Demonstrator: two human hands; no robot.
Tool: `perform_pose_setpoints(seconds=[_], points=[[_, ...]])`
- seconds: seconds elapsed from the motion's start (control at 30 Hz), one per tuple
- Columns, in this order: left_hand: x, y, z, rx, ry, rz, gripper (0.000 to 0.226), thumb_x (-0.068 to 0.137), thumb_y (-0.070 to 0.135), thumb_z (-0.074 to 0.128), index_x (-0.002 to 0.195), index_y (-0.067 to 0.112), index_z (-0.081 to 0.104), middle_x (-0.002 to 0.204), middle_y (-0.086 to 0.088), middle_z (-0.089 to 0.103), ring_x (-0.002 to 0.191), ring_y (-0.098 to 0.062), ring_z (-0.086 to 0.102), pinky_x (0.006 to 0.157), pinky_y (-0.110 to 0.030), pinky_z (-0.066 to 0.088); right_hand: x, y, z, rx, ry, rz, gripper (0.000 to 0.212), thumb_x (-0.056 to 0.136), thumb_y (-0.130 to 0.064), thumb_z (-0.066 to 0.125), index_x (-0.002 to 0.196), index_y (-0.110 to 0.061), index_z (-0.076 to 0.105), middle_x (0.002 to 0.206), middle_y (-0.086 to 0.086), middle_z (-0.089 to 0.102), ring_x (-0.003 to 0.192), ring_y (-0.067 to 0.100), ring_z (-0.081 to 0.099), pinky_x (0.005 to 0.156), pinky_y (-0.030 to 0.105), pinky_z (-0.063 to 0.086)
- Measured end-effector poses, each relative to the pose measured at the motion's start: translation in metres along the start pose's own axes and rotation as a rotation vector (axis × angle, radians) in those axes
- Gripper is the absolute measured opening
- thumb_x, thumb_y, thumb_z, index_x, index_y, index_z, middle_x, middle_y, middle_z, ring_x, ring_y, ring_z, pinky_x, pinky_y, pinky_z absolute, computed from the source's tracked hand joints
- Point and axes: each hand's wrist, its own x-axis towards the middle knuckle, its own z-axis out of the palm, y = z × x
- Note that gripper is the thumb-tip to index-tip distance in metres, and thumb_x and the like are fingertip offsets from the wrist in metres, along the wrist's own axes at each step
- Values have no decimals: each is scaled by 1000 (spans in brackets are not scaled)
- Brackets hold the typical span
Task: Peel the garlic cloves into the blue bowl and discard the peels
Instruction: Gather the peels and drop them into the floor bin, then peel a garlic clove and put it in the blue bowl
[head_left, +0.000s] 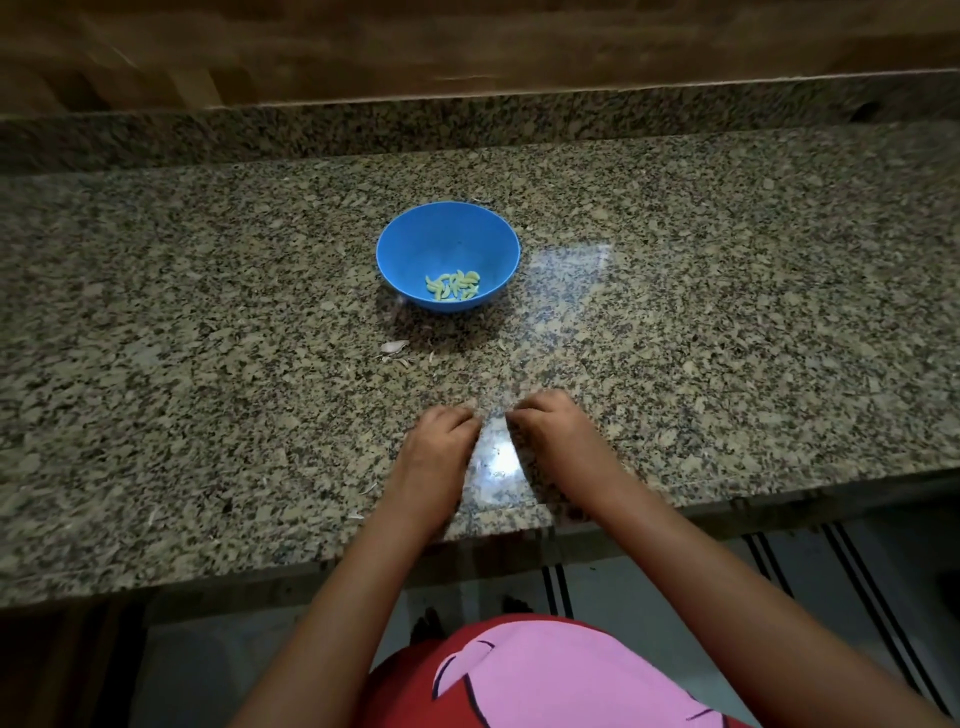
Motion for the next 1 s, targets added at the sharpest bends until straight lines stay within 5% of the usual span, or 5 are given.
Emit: perform_pose_setpoints(seconds=[0.2,0.37,0.47,0.67,1.0], points=[[-5,9,0,75,53,-96,25,89,-2,55,110,7,65,110,-5,61,101,-17,50,81,-27,50,-8,-6,16,13,25,-40,17,85,0,57,100,-2,65,100,11,60,98,23,47,74,19,28],[-14,13,-14,-173,123,-355,17,89,6,58,103,10,67,100,0,62,87,-8,53,73,-12,44,-8,-28,15,413,41,163,9,85,-3,61,89,-10,66,88,2,63,81,12,56,74,13,44],[-38,7,-41,-640,319,-663,16,83,2,65,89,15,71,84,6,67,71,0,60,61,-10,50,-5,-59,17,768,-67,298,20,84,2,62,76,-17,64,76,1,64,71,12,60,69,28,51],[-144,-34,-82,-1285,844,-1001,19,82,-12,60,78,6,66,72,0,68,65,-6,62,65,-15,53,-14,-162,65,1036,-405,312,23,82,11,61,74,-11,63,63,2,63,52,7,59,57,20,51],[-427,-123,-124,-1349,1384,-1302,12,86,-9,57,94,-5,65,81,-8,65,57,-1,63,59,-11,51,-110,-387,240,968,-906,238,20,84,12,57,74,-5,60,71,6,59,67,14,57,69,21,50]])
